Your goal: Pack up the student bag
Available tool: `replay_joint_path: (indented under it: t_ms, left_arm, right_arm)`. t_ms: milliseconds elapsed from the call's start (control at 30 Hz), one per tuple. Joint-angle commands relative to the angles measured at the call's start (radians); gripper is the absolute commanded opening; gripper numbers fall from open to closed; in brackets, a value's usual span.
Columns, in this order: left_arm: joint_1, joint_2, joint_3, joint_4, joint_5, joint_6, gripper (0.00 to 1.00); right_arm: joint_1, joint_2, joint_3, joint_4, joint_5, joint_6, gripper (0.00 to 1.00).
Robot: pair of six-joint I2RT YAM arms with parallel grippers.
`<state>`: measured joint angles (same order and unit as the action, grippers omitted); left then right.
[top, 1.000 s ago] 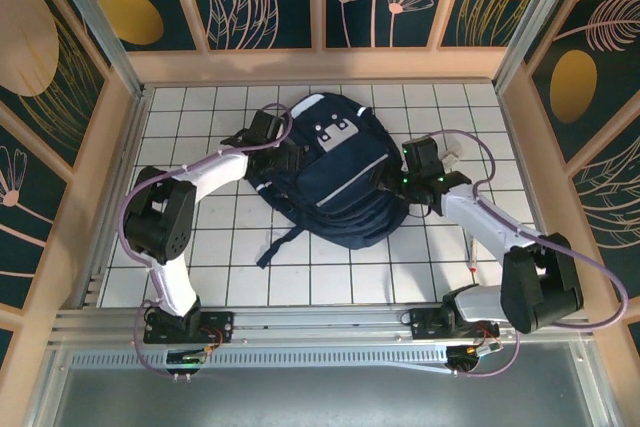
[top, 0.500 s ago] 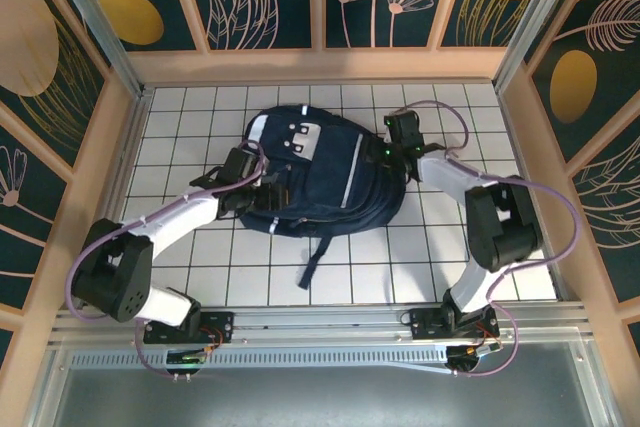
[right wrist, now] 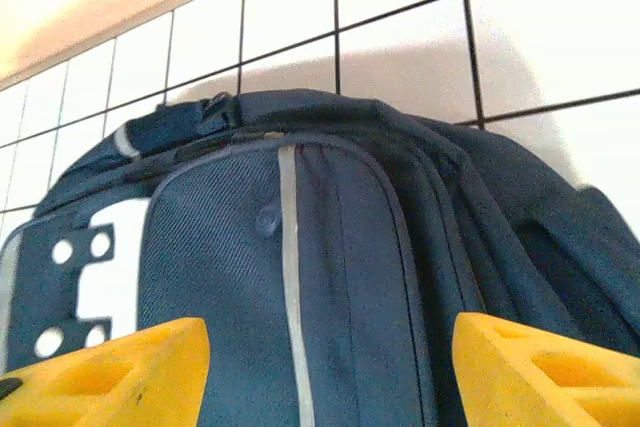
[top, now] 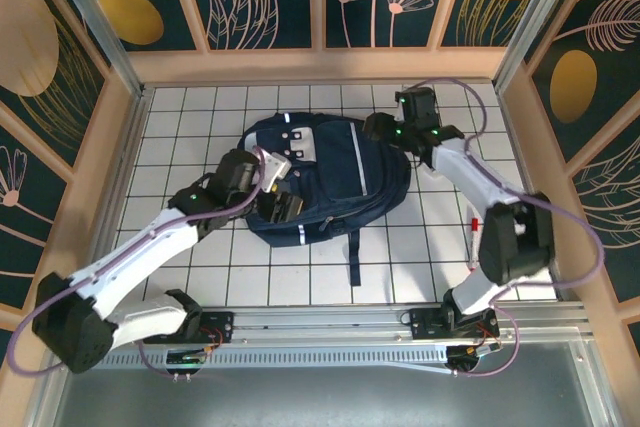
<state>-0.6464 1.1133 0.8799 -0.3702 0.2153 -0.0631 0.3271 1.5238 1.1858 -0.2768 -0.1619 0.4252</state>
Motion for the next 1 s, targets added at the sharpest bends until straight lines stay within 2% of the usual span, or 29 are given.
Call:
replay_joint_path:
  t_ms: [0, 100, 200, 367, 467, 533, 600, 700, 833, 900, 967]
  left_arm:
    - [0.001, -0.049, -0.075, 0.113, 0.163, 0.464, 0.81]
    - [0.001, -0.021, -0.146, 0.129, 0.23, 0.771, 0.79]
    - [-0.002, 0.05, -0.178, 0.139, 0.185, 0.888, 0.74]
    - [-0.04, 0.105, -0.228, 0.229, 0.057, 0.914, 0.73]
    - [-0.05, 0.126, -0.298, 0.315, -0.05, 0.924, 0.81]
    - [-0.051, 0.152, -0.317, 0.325, -0.109, 0.927, 0.8]
    - [-0.05, 0.17, -0.323, 0.337, -0.151, 0.913, 0.72]
    - [-0.051, 0.175, -0.333, 0.365, -0.164, 0.881, 0.54]
    - [-0.051, 0.164, -0.339, 0.377, -0.145, 0.849, 0.24]
    - [-0.051, 0.166, -0.324, 0.362, -0.132, 0.807, 0.04]
    - [-0.051, 0.17, -0.303, 0.332, -0.106, 0.781, 0.0]
  right_arm:
    - [0.011, -0.167, -0.151, -0.096, -0.048, 0.03, 0.65]
    - [0.066, -0.288, -0.263, -0.138, -0.097, 0.03, 0.65]
    - [0.177, -0.383, -0.366, -0.148, -0.092, 0.084, 0.63]
    - [0.386, -0.406, -0.503, -0.018, -0.104, 0.227, 0.6]
    - [0.472, -0.354, -0.508, 0.08, -0.065, 0.27, 0.58]
    - [0.514, -0.302, -0.473, 0.101, -0.005, 0.266, 0.57]
    - [0.542, -0.247, -0.434, 0.094, 0.07, 0.258, 0.55]
    - [0.577, -0.188, -0.413, 0.111, 0.173, 0.275, 0.51]
    - [0.591, -0.127, -0.394, 0.138, 0.235, 0.305, 0.47]
    - [0.599, -0.103, -0.366, 0.128, 0.259, 0.301, 0.44]
    - [0.617, -0.09, -0.349, 0.112, 0.288, 0.303, 0.42]
